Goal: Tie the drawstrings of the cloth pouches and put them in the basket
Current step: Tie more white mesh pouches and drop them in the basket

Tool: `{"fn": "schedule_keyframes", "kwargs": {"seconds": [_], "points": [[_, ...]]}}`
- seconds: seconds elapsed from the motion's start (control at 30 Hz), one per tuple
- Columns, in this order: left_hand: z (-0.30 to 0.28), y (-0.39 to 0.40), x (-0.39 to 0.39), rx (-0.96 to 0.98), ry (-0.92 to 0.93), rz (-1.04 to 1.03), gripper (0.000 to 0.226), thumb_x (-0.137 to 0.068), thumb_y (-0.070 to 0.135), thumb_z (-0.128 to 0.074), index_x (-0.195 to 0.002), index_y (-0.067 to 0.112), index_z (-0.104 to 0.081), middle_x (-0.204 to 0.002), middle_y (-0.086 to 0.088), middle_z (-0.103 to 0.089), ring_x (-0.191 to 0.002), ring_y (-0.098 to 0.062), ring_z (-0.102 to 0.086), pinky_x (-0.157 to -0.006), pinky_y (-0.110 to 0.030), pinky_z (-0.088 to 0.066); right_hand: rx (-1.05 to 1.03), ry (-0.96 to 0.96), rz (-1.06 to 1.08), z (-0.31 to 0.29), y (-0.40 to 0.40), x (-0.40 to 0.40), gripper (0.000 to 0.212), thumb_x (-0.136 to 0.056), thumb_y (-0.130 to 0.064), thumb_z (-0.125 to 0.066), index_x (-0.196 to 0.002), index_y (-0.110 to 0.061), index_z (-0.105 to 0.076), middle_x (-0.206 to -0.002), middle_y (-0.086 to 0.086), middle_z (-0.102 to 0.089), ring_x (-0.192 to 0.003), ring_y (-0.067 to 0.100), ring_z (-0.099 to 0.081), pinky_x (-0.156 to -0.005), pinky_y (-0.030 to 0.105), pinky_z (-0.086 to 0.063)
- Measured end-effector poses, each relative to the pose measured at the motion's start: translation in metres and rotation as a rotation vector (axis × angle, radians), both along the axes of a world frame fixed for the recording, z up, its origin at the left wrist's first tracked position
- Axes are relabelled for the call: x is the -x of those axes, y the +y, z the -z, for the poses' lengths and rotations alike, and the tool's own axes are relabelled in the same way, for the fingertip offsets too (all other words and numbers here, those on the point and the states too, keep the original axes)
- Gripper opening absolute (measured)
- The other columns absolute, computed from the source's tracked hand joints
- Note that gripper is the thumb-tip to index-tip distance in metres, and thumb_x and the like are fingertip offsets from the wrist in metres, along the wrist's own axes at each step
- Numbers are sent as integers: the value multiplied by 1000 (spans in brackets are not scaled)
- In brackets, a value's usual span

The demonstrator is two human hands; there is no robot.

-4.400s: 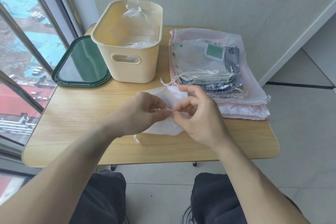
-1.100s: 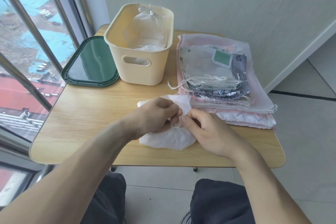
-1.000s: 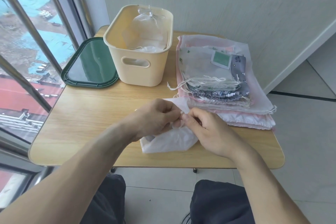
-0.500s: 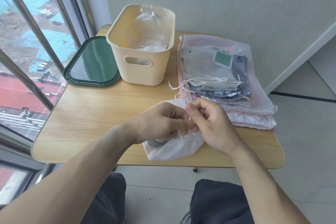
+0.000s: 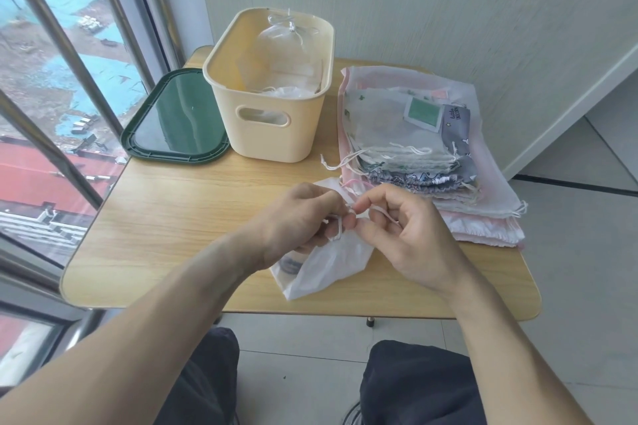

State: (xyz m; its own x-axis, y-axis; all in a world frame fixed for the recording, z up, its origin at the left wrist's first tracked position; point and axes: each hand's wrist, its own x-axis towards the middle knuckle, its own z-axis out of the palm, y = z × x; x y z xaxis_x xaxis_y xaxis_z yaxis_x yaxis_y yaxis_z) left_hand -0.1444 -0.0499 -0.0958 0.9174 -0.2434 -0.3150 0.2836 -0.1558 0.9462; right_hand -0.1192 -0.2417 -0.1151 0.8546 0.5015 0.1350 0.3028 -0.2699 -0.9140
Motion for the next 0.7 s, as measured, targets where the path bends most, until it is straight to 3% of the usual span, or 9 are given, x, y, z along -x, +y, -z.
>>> {"fn": "schedule_keyframes", "kwargs": {"seconds": [0.13,0.27,0.43,0.6,0.7], "points": [[1,-1,1,-28,7,32,29,-99,10,-45,-72,8,-58,-56,2,-45,-43,-7,-32,-41,-15,-26,20,-46,67,2,1,1,15,-85,-5,-78,-83,-19,-74,-57,-9,-42,-54,8,-39,-51,22,-35],[3,-1,1,-53,3,48,30,-100,11,-47,-72,8,-58,-57,3,-46,-43,-5,-37,-41,-13,-30,41,-95,114,3,1,2,16,-81,-4,-80,-78,-20,-76,-52,-8,-46,-48,8,-39,-47,25,-35],[5,-6,1,-30,130,15,30,-99,11,-43,-71,7,-52,-59,-4,-45,-40,-11,-30,-41,-19,-22,105,-117,112,3,6,4,18,-71,-5,-77,-65,-20,-69,-47,-13,-41,-45,3,-34,-45,18,-32],[7,-5,1,-16,157,13,2,-96,5,-51,-94,5,-50,-60,-6,-55,-40,-11,-33,-40,-18,-20,25,-112,142,2,11,8,11,-68,-14,-69,-61,-14,-60,-46,-9,-31,-44,10,-25,-44,26,-23],[7,0,1,-9,105,21,5,-99,9,-55,-96,5,-54,-63,-6,-55,-40,-8,-35,-38,-17,-26,-17,-91,186,6,15,8,11,-73,-15,-68,-65,-12,-61,-45,-10,-25,-45,12,-19,-47,28,-20]]}}
